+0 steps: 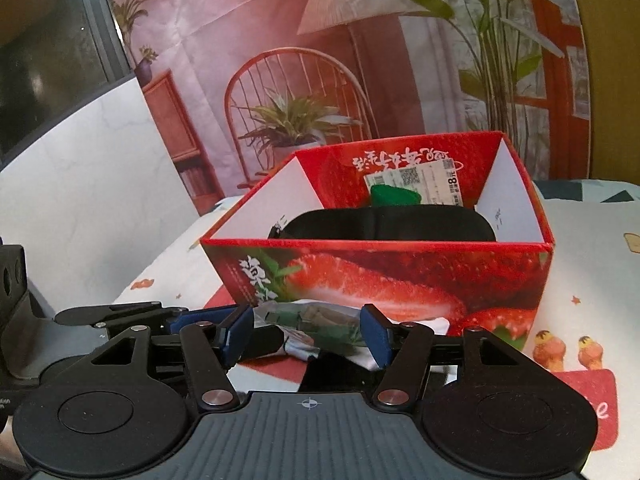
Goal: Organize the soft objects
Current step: 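Raise the bag over the box rim with the right gripper while the left gripper grips it too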
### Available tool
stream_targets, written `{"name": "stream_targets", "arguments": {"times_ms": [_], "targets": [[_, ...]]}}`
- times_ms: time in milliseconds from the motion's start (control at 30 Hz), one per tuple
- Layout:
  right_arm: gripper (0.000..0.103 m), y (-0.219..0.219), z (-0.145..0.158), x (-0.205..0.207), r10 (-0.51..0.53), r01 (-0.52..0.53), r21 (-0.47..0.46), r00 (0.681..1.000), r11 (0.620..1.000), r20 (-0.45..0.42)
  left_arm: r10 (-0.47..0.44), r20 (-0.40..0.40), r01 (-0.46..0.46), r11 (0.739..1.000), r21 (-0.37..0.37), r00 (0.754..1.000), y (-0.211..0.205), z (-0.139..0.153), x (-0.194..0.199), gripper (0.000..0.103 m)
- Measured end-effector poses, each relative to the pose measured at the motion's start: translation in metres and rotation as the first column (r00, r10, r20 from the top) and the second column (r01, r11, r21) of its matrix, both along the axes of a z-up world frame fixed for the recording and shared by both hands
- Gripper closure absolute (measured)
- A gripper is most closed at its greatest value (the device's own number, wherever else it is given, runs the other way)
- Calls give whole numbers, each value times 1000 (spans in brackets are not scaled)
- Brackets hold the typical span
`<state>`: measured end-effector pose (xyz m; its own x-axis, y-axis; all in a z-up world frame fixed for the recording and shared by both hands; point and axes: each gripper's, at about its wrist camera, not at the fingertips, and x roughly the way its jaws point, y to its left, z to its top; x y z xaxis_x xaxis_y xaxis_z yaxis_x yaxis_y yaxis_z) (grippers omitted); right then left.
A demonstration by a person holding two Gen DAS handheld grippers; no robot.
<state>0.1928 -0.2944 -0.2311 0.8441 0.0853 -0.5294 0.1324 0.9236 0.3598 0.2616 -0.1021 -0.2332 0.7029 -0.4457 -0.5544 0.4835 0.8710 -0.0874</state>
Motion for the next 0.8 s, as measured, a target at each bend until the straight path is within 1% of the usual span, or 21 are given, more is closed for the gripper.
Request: {"name": "stream_targets", "arguments": {"times_ms": [67,133,167,467,600,667,733,800], "targets": [[47,0,1,3,-2,2,-3,1000,1000,4,3,-2,-3,1000,4,1000,2,-1,3,88],[48,-1,0,4,-4,4,-1,1000,1000,6,6,-7,-6,1000,-1,1000,5,-1,6,90],[48,-2,-1,4,-8,8,1,1000,1000,6,6,-8,-6,1000,-7,1000,6,-2,7,93],[47,-6,-7,-1,-29,29,-16,1000,999,-10,43,-20,-44,999,-27,999,8,0,19,94],[47,-6,-16,-2,-40,36,-99,998,994,-41,67,-41,-69,997,-41,997,13,-1,24,94],[47,-6,-23,-2,-36,29,-125,998,992,-57,68,-46,-70,997,-45,997,14,0,24,94],[48,-7,-29,-3,-34,25,-129,997,991,-64,51,-56,-55,997,-59,997,14,0,24,94],[54,-8,-32,-1,-33,23,-133,997,991,-72,34,-67,-39,997,-65,997,13,-2,23,93]]}}
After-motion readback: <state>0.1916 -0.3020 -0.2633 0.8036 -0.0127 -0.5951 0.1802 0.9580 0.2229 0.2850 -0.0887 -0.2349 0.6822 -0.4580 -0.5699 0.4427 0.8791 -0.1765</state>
